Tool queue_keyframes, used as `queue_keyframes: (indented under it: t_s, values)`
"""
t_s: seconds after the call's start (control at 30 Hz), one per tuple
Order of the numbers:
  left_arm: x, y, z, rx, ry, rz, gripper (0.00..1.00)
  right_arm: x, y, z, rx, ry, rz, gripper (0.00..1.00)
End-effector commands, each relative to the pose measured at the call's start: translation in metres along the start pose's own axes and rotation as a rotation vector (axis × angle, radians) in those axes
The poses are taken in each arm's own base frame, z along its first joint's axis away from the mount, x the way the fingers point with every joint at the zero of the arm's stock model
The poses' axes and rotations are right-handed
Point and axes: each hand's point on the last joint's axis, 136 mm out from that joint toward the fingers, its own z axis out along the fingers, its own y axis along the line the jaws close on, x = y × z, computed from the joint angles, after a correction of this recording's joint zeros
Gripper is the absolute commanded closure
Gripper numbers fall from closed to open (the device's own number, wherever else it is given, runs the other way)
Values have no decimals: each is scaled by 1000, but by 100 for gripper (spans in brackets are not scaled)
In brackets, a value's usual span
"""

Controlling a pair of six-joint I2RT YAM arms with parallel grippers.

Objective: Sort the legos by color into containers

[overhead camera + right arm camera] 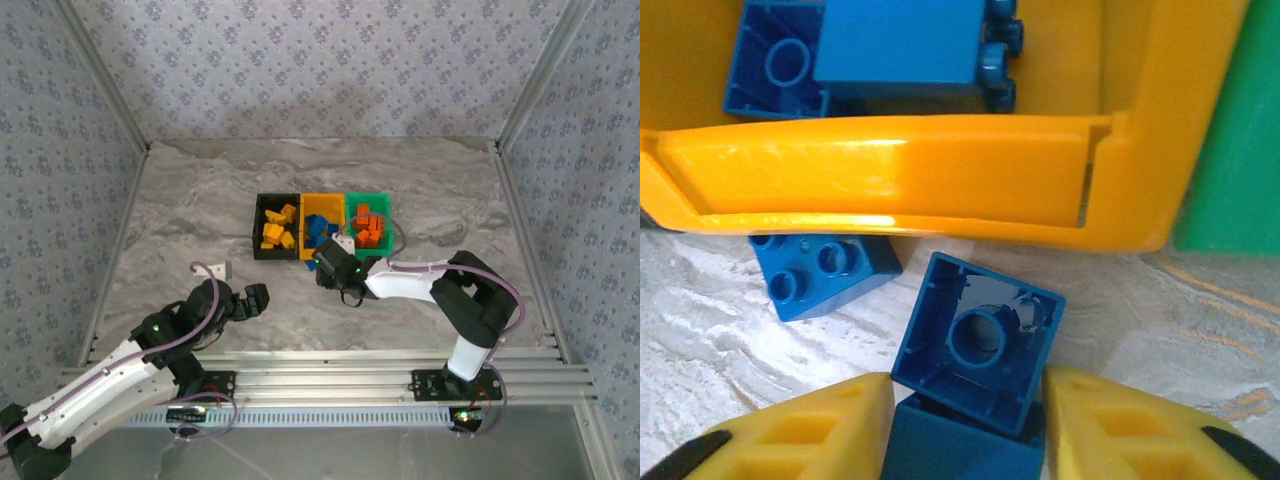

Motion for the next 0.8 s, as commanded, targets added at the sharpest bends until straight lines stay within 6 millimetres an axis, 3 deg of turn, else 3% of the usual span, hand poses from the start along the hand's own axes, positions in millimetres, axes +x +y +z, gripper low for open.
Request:
queue_keyframes:
  t_s: [0.0, 0.23, 0.33, 0.43, 0.63, 0.77]
  values:
    - [0, 7, 0, -28, -8, -4, 0, 6, -2, -9, -3, 6, 2, 64]
    - [3, 8, 6, -32, -4, 1, 0, 5, 5, -47, -78, -32, -7, 72]
    - [4, 8, 9, -35, 2, 7, 0, -9, 12, -72, -126, -72, -12, 72]
    - [5, 8, 12, -39, 5, 9, 0, -36, 20, -86, -158, -103, -18, 72]
    - [5, 10, 11, -49, 8, 0, 0, -88, 27, -65, -173, -87, 39, 72]
    - [8, 14, 10, -67, 22, 2, 0, -104, 48, -50, -343, -5, 70, 74]
